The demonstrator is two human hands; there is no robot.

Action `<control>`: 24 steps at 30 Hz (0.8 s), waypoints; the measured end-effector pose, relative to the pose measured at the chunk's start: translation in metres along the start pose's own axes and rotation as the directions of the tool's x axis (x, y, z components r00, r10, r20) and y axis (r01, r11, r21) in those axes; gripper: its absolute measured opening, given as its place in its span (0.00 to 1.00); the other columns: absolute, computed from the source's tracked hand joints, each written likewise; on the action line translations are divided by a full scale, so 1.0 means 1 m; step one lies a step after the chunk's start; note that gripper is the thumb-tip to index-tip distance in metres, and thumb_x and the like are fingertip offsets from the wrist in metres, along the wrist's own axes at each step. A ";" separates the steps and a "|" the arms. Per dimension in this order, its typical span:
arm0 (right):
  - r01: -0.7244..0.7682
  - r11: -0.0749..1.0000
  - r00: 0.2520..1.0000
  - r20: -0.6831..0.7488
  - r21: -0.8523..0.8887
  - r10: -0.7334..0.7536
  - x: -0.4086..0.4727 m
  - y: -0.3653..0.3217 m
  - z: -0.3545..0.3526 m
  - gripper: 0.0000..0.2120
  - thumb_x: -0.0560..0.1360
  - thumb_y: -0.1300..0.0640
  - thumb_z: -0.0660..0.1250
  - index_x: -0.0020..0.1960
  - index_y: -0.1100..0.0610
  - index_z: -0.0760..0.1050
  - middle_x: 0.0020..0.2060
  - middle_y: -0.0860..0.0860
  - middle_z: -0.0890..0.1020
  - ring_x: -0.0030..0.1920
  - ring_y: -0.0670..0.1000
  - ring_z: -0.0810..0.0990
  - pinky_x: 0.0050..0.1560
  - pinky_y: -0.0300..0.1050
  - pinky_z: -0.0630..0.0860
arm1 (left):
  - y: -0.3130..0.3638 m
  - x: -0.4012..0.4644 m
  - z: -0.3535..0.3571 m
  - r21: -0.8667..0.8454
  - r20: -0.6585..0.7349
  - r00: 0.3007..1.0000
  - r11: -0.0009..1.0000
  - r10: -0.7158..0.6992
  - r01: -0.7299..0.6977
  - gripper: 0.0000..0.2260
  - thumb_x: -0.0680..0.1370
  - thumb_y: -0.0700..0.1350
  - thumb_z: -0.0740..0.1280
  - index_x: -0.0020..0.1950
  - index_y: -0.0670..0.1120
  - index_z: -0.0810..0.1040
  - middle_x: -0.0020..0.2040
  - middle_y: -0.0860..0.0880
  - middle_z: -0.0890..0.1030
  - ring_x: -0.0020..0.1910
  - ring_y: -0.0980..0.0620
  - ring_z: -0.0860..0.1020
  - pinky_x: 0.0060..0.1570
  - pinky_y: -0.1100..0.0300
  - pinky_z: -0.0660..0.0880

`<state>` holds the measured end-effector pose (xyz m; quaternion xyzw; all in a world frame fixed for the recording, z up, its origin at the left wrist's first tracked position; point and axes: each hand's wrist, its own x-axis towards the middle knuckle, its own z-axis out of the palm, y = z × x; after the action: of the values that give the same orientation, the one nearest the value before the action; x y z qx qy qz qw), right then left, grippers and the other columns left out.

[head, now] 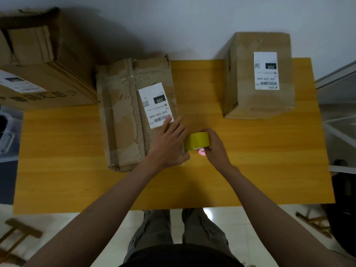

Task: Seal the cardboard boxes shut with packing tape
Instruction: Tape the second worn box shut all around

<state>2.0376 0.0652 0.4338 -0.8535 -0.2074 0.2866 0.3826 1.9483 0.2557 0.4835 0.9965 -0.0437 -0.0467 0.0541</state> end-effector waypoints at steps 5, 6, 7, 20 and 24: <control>-0.062 0.882 0.987 0.100 -0.466 0.122 -0.003 0.024 0.000 0.32 0.70 0.47 0.78 0.69 0.53 0.71 0.64 0.55 0.69 0.63 0.58 0.67 0.56 0.53 0.67 | -0.013 -0.012 0.000 -0.023 0.007 1.000 1.000 0.002 -0.002 0.34 0.72 0.70 0.60 0.61 0.42 0.77 0.61 0.46 0.77 0.79 0.43 0.60 0.78 0.39 0.53; -0.071 0.866 0.984 0.108 -0.496 0.142 -0.007 0.028 0.002 0.26 0.73 0.50 0.76 0.66 0.54 0.73 0.64 0.56 0.69 0.63 0.59 0.67 0.55 0.53 0.68 | -0.014 -0.013 -0.001 -0.053 0.000 1.000 0.999 0.001 -0.001 0.35 0.73 0.72 0.60 0.61 0.43 0.77 0.61 0.47 0.77 0.80 0.44 0.60 0.79 0.40 0.52; -0.084 0.877 0.985 0.092 -0.474 0.145 -0.010 0.032 0.005 0.19 0.75 0.54 0.73 0.64 0.55 0.74 0.63 0.56 0.69 0.62 0.60 0.68 0.54 0.52 0.69 | -0.015 -0.013 -0.002 -0.096 -0.008 1.000 0.995 -0.002 0.002 0.35 0.74 0.72 0.59 0.62 0.44 0.77 0.61 0.47 0.77 0.80 0.45 0.60 0.79 0.41 0.51; -0.128 0.975 0.943 -0.282 0.184 0.177 -0.025 0.000 -0.032 0.15 0.83 0.55 0.57 0.66 0.59 0.71 0.48 0.54 0.80 0.37 0.44 0.75 0.38 0.39 0.70 | -0.030 0.104 -0.060 -0.370 0.720 0.654 0.926 0.233 0.077 0.18 0.80 0.51 0.70 0.66 0.44 0.80 0.60 0.48 0.82 0.61 0.46 0.78 0.55 0.62 0.70; -0.030 0.974 0.982 -0.173 0.225 0.070 -0.045 -0.042 -0.031 0.12 0.84 0.63 0.55 0.65 0.59 0.73 0.45 0.54 0.78 0.36 0.45 0.76 0.37 0.36 0.72 | -0.025 0.129 -0.053 -0.397 0.773 0.573 0.912 0.273 0.101 0.18 0.78 0.51 0.72 0.65 0.43 0.81 0.52 0.52 0.80 0.59 0.48 0.78 0.56 0.56 0.71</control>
<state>2.0185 0.0493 0.4980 -0.8329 -0.1171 0.2391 0.4852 2.0832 0.2746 0.5220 0.8256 -0.1028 -0.5041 0.2316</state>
